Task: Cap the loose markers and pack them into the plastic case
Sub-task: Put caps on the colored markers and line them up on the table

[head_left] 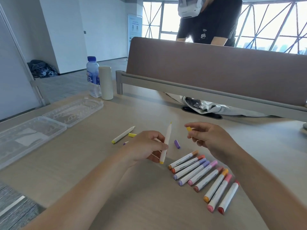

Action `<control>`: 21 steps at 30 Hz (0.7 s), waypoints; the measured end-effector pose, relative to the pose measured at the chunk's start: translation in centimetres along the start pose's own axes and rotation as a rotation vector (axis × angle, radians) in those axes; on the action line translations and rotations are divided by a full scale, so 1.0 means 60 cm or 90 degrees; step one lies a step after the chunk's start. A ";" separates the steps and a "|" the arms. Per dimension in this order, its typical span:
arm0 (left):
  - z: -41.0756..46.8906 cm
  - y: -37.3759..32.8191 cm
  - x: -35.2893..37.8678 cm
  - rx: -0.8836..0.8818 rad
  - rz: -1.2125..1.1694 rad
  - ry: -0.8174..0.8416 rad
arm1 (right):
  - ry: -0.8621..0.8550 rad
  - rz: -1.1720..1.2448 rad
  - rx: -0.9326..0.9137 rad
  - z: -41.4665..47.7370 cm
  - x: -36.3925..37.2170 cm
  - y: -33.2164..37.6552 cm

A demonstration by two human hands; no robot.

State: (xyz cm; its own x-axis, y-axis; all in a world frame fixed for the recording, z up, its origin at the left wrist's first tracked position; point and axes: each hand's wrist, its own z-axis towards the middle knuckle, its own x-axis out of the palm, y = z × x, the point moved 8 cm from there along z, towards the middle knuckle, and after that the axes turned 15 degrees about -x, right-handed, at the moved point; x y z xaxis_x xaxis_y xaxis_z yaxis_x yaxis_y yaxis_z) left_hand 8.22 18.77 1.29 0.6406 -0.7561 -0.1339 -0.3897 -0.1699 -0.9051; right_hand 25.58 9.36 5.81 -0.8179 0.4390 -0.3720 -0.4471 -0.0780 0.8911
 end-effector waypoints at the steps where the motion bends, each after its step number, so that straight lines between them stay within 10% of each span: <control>1: 0.000 0.001 0.005 0.000 0.018 0.000 | -0.012 0.024 0.009 -0.002 0.002 0.001; 21: -0.009 -0.002 0.021 0.011 0.123 0.006 | -0.137 0.039 -0.030 -0.006 0.001 0.006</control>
State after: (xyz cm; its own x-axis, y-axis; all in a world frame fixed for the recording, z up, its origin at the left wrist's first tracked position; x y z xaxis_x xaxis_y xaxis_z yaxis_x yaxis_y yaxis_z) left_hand 8.74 17.49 1.44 0.5493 -0.7791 -0.3021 -0.4936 -0.0108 -0.8696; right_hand 25.23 9.02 6.01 -0.7500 0.6126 -0.2495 -0.4197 -0.1492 0.8953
